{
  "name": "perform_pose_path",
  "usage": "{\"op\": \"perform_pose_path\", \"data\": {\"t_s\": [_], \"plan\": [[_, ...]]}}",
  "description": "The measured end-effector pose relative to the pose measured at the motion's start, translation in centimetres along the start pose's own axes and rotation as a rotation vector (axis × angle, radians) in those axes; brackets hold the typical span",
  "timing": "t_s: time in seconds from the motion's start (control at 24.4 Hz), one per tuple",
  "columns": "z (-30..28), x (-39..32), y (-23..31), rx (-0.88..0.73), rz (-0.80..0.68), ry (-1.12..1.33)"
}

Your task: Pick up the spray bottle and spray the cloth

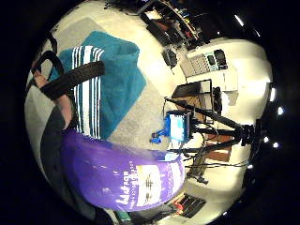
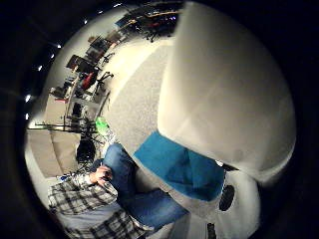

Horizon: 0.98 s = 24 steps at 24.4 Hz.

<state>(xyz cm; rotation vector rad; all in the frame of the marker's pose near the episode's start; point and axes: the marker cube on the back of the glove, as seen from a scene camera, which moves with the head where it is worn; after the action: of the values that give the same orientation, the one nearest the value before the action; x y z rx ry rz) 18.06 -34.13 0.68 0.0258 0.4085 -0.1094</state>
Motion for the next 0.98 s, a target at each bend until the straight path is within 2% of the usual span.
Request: {"op": "perform_pose_path", "data": {"t_s": [0.57,0.82,0.98], "plan": [[0.8,-1.3,0.8,-0.053,-0.078,0.122],[0.0,-1.0,1.1,0.0,-0.039,0.021],[-1.3,-0.1,1.3,0.074,0.038,-0.09]]}}
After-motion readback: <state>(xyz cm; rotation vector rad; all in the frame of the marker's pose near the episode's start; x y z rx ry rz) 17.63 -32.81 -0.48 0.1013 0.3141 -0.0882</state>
